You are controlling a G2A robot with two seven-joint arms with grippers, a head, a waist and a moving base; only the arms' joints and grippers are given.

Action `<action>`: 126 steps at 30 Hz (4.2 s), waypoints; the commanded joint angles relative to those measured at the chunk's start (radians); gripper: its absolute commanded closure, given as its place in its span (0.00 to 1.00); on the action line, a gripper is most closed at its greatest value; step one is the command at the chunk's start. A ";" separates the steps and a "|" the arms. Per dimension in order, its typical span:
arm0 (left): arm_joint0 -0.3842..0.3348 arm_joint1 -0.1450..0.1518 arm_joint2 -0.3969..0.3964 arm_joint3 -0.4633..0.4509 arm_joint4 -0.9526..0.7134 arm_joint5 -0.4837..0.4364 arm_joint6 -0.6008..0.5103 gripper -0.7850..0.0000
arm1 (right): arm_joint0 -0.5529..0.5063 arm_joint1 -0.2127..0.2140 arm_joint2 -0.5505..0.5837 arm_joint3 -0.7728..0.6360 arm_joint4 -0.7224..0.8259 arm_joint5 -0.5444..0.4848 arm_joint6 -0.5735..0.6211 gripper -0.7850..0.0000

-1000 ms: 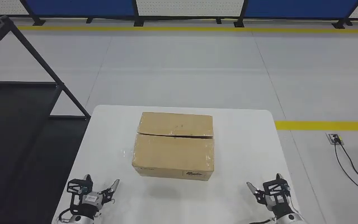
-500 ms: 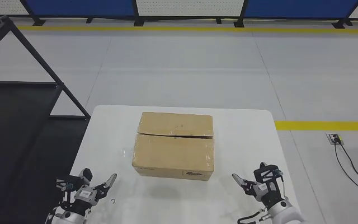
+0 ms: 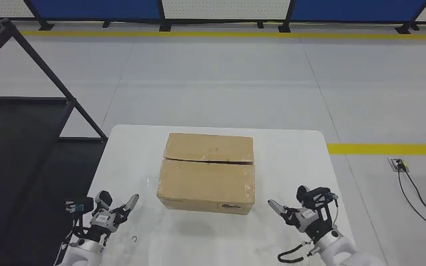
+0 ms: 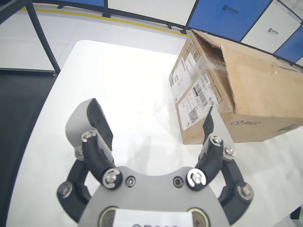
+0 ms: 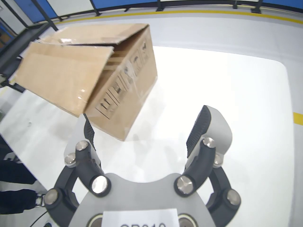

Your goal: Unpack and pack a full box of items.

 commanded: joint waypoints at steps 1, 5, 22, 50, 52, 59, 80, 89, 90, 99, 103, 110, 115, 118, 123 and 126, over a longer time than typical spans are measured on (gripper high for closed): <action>-0.030 0.001 -0.009 0.007 -0.045 -0.011 -0.036 0.00 | 0.047 0.002 0.014 0.022 0.129 -0.071 0.039 0.00; -0.076 0.002 -0.008 0.010 -0.139 -0.046 -0.089 0.00 | 0.134 0.008 0.046 0.102 0.374 -0.202 0.136 0.00; -0.118 0.007 -0.001 -0.002 -0.319 -0.054 -0.301 0.00 | 0.254 0.019 0.039 0.249 0.676 -0.273 0.323 0.00; -0.201 0.008 0.040 0.038 -0.450 0.024 -0.337 0.00 | 0.629 0.012 -0.235 0.650 1.382 -0.440 0.810 0.00; -0.201 0.008 0.044 0.035 -0.450 0.022 -0.339 0.00 | 0.607 0.026 -0.235 0.598 1.396 -0.422 0.828 0.00; -0.206 0.013 0.063 0.032 -0.434 -0.020 -0.393 0.00 | 0.532 0.085 -0.260 0.442 1.346 -0.397 0.854 0.00; -0.176 0.049 0.062 0.056 -0.333 -0.261 -0.586 0.00 | 0.538 0.223 -0.460 0.455 1.329 -0.531 0.719 0.00; -0.178 0.051 0.098 0.063 -0.265 -0.225 -0.535 0.00 | 0.565 0.238 -0.463 0.496 1.409 -0.540 0.710 0.00; -0.177 0.052 0.099 0.064 -0.265 -0.223 -0.532 0.00 | 0.565 0.238 -0.463 0.496 1.409 -0.540 0.710 0.00; -0.177 0.052 0.099 0.064 -0.266 -0.222 -0.532 0.00 | 0.565 0.238 -0.463 0.496 1.409 -0.540 0.710 0.00; -0.177 0.052 0.099 0.063 -0.260 -0.218 -0.527 0.00 | 0.565 0.238 -0.463 0.496 1.409 -0.540 0.710 0.00; -0.161 0.054 0.117 0.045 -0.234 -0.236 -0.489 0.00 | 0.572 0.227 -0.476 0.479 1.418 -0.439 0.619 0.00; -0.152 0.058 0.110 0.048 -0.253 -0.275 -0.469 0.00 | 0.618 0.199 -0.505 0.517 1.495 -0.286 0.464 0.00; -0.153 0.059 0.110 0.048 -0.257 -0.282 -0.474 0.00 | 0.618 0.199 -0.505 0.517 1.495 -0.286 0.464 0.00; -0.153 0.059 0.110 0.048 -0.257 -0.282 -0.474 0.00 | 0.618 0.199 -0.505 0.517 1.495 -0.286 0.464 0.00; -0.153 0.059 0.110 0.048 -0.257 -0.282 -0.474 0.00 | 0.618 0.199 -0.505 0.517 1.495 -0.286 0.464 0.00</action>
